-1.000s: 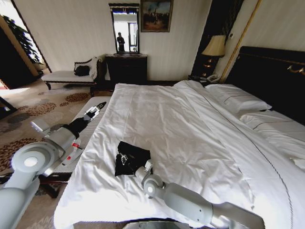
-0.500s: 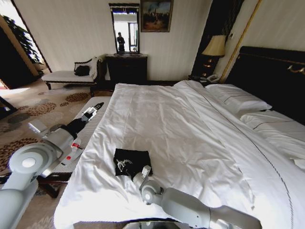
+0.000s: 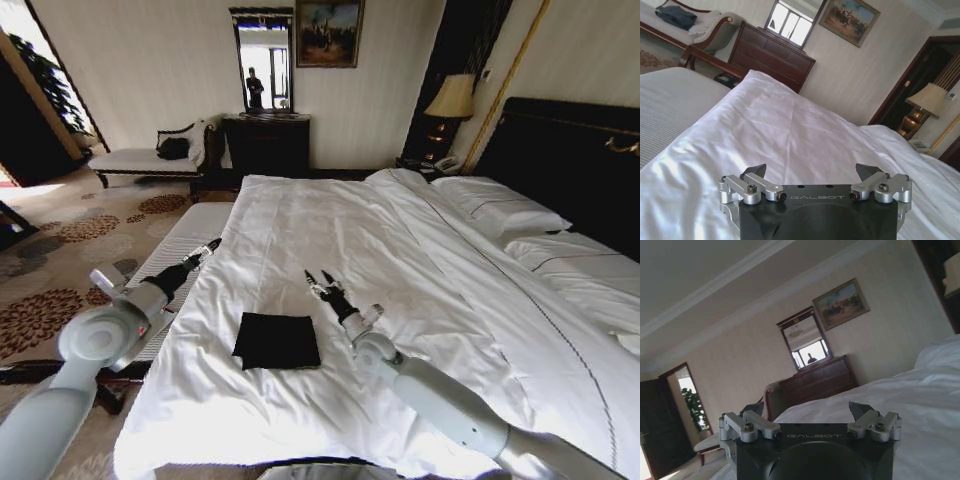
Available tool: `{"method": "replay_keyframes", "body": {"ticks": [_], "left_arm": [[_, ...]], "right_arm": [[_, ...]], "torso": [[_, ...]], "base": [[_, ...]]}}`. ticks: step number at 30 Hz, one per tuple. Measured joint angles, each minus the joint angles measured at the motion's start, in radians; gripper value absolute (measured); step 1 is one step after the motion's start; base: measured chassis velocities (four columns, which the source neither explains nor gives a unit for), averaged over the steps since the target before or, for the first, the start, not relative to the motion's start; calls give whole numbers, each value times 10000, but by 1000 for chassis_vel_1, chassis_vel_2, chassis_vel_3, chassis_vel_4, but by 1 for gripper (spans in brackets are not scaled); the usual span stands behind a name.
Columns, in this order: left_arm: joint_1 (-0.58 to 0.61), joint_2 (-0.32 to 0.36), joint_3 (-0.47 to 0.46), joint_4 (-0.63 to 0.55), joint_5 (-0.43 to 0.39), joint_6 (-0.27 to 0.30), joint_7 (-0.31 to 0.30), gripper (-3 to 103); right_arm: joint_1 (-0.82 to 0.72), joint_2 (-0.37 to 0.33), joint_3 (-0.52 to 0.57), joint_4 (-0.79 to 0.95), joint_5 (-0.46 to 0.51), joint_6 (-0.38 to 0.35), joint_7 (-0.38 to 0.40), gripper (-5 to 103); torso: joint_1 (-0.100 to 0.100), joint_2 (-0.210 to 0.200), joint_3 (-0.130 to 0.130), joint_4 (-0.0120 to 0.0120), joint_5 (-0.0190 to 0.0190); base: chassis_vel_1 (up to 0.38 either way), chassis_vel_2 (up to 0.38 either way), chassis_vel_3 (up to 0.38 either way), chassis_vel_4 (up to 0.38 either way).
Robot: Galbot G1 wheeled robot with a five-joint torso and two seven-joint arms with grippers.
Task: Fold the clothes on the bed.
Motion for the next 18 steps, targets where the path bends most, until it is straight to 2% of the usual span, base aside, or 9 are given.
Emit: {"method": "replay_keyframes", "body": {"ticks": [1,4,5,6,7,9,10,14,18], "left_arm": [[0,0,0,0,0,0,0,100],[491,-503,745,-465,1641,-469,161,100],[801,-831,1048,-734,2468,-728,328,100],[1040,-1038,1186,-908,3006,-905,467,100],[1040,-1038,1186,-908,3006,-905,467,100],[1754,-1690,1496,-1462,4431,-1276,807,100],[1754,-1690,1496,-1462,4431,-1276,807,100],[2777,-2640,1833,-2355,6208,-1755,1448,100],[3264,-2981,1709,-2643,7119,-2248,1803,100]], "right_arm": [[0,0,0,0,0,0,0,95],[-1594,-306,2644,693,-702,-212,423,100],[-2755,-384,4002,1142,-1362,-357,481,100],[-3577,-373,4798,1427,-1939,-404,491,100],[-3577,-373,4798,1427,-1939,-404,491,100],[-5841,-46,6758,2338,-3480,-452,397,100],[-5841,-46,6758,2338,-3480,-452,397,100],[-8356,836,8672,4159,-4835,-549,309,100],[-9123,1118,9170,5020,-5274,-619,262,100]], "torso": [[0,0,0,0,0],[-2,1,-3,1,6],[-4,1,-3,-2,-3],[-4,1,-3,-1,6],[-4,1,-3,-1,6],[-6,2,-4,-6,4],[-6,2,-4,-6,4],[-8,4,-6,2,3],[-8,4,-5,4,-2]], "base": [[0,0,0,0],[0,0,0,0],[0,0,0,0],[0,0,0,0],[0,0,0,0],[0,0,0,0],[0,0,0,0],[0,0,0,0],[0,0,0,0]]}}
